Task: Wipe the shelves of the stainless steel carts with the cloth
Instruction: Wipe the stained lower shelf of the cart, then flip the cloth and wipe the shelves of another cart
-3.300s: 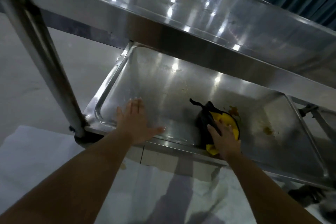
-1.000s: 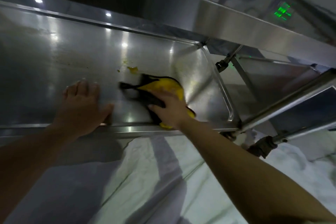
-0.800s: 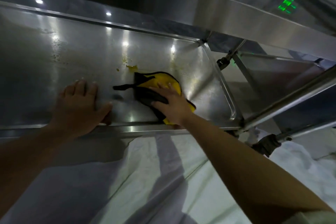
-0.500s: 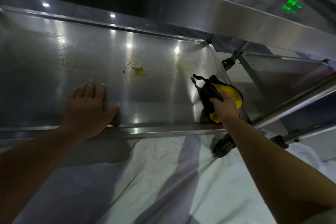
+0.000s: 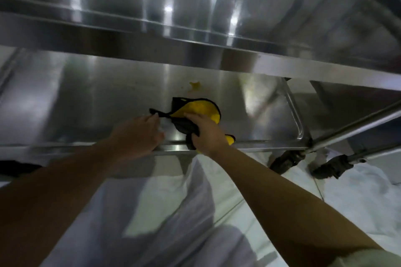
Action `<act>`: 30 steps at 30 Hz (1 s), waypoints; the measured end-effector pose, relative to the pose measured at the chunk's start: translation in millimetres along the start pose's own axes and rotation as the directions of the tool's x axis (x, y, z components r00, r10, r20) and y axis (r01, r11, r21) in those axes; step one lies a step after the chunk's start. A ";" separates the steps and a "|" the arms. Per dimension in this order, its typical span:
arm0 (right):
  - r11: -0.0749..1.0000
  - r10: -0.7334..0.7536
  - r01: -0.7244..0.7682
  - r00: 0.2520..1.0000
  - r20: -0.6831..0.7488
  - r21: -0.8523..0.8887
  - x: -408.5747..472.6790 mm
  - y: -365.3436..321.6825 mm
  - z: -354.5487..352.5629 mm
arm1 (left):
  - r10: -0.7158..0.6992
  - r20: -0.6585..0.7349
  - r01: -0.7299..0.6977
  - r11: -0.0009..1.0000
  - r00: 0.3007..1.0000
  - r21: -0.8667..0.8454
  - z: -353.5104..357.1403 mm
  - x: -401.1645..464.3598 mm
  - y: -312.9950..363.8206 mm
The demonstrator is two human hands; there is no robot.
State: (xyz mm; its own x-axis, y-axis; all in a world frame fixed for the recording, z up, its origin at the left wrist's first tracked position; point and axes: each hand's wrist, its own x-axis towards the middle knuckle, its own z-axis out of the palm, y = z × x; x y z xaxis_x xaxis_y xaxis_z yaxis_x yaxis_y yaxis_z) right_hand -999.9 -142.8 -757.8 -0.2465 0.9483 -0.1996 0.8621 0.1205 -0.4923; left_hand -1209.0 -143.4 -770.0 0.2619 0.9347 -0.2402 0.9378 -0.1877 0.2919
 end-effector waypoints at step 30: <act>0.773 -0.603 0.455 0.744 0.289 0.442 -202.6 -715.7 -492.4 | -0.423 -0.156 0.099 0.521 0.893 -0.848 -723.4 -489.2 -56.4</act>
State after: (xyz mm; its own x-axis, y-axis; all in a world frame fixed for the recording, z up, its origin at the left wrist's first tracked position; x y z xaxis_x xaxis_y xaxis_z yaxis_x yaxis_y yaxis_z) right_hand -1348.9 -276.7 52.2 -0.8308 0.5481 -0.0962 0.3586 0.3951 -0.8458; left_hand -1554.8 -371.8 0.7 -0.1987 0.9607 -0.1939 0.3215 0.2508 0.9131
